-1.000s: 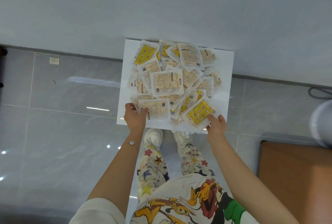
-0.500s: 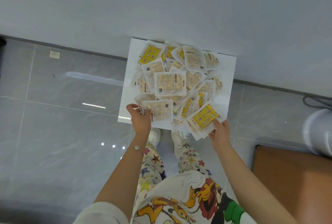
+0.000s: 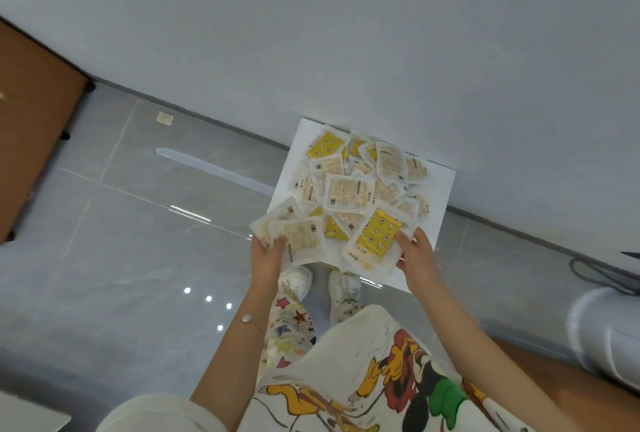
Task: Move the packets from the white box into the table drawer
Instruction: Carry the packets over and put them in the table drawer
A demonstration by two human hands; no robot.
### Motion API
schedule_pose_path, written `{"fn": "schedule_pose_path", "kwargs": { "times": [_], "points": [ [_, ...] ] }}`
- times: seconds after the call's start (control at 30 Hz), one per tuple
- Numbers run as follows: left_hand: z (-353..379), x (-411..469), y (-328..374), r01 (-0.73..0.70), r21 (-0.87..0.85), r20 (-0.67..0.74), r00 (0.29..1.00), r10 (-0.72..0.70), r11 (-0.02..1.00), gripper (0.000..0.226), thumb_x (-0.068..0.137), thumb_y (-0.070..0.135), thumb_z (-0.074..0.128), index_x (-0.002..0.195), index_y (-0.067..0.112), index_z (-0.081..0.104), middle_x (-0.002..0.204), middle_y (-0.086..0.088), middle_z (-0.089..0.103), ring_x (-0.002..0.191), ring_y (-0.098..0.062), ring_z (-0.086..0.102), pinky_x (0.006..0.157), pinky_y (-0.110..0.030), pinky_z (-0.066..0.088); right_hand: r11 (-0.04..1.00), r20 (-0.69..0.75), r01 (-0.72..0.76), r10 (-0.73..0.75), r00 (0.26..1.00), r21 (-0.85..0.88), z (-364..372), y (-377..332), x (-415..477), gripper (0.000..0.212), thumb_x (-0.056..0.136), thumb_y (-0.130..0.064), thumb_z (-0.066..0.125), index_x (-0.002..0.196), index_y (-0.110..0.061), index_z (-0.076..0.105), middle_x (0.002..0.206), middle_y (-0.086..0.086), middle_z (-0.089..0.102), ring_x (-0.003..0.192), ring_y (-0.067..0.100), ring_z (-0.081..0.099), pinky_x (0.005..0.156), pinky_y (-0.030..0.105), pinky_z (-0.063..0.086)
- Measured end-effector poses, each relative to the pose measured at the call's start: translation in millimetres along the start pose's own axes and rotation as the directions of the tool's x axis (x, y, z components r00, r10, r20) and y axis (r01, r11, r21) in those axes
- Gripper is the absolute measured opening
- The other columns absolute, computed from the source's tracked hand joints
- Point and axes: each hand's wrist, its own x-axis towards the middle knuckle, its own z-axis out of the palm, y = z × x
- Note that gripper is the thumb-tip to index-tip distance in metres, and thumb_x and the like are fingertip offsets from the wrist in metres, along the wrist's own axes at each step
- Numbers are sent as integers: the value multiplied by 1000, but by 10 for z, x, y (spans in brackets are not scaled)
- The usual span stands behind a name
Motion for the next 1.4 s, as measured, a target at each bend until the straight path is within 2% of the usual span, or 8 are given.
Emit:
{"fn": "schedule_pose_path", "kwargs": {
  "times": [0.23, 0.37, 0.47, 0.6, 0.7, 0.87, 1.03, 1.4],
  "points": [
    [-592, -671, 566, -134, -184, -127, 986, 111, 974, 16, 92, 12, 61, 102, 23, 59, 104, -7, 69, 96, -27, 69, 80, -48, 57, 998, 276, 16, 1, 961, -59, 708, -547, -579, 34, 97, -10, 51, 130, -18, 51, 112, 5, 67, 99, 26, 65, 96, 51, 48],
    [-1173, -1090, 751, -182, -267, -235, 965, 119, 946, 35, 91, 15, 63, 121, 19, 46, 113, -8, 64, 98, -24, 68, 79, -47, 59, 974, 402, 128, -43, 915, -186, 1181, -764, -1123, 32, 97, -10, 52, 127, -20, 53, 119, 8, 66, 106, 28, 65, 92, 50, 52],
    [-1695, -1379, 848, -258, -307, -332, 931, 151, 916, 42, 90, 17, 65, 125, 17, 42, 113, -9, 63, 100, -26, 67, 80, -47, 58, 923, 487, 241, -69, 871, -301, 1609, -811, -1572, 30, 96, -13, 54, 125, -20, 52, 117, 9, 67, 101, 28, 67, 82, 46, 57],
    [-2484, -1750, 829, -356, -355, -463, 870, 168, 865, 42, 91, 16, 63, 127, 18, 41, 111, -5, 64, 97, -22, 69, 70, -35, 60, 841, 600, 370, -69, 797, -394, 2225, -670, -2141, 31, 96, -11, 55, 125, -16, 49, 110, 8, 69, 90, 22, 71, 63, 31, 57],
    [-3080, -1974, 723, -403, -421, -556, 822, 120, 813, 40, 91, 16, 62, 125, 21, 41, 113, -4, 64, 97, -21, 69, 68, -34, 60, 788, 673, 437, -38, 738, -434, 2735, -492, -2562, 27, 95, -8, 55, 121, -16, 49, 102, 4, 70, 82, 18, 71, 62, 32, 58],
    [-3951, -2258, 461, -445, -565, -644, 764, -35, 695, 40, 93, 13, 60, 125, 24, 40, 115, -3, 64, 98, -22, 68, 70, -37, 60, 748, 729, 467, 33, 683, -471, 3559, -162, -3153, 30, 94, -8, 57, 122, -17, 48, 106, 11, 69, 88, 27, 70, 78, 44, 57],
    [-4613, -2401, 278, -487, -594, -706, 698, -123, 641, 43, 92, 14, 61, 126, 28, 38, 116, 0, 62, 100, -22, 67, 74, -40, 59, 713, 792, 532, 53, 608, -456, 4289, 115, -3677, 24, 94, -4, 54, 112, -19, 49, 94, 6, 70, 78, 23, 69, 62, 33, 56],
    [-5794, -2349, 81, -660, -607, -794, 518, -317, 442, 55, 92, 10, 61, 139, 22, 34, 123, -5, 60, 103, -23, 66, 79, -47, 58, 487, 929, 792, 227, 292, -368, 5931, 731, -4484, 25, 93, -8, 58, 113, -18, 48, 91, 6, 72, 68, 13, 72, 56, 29, 59]
  ]
}}
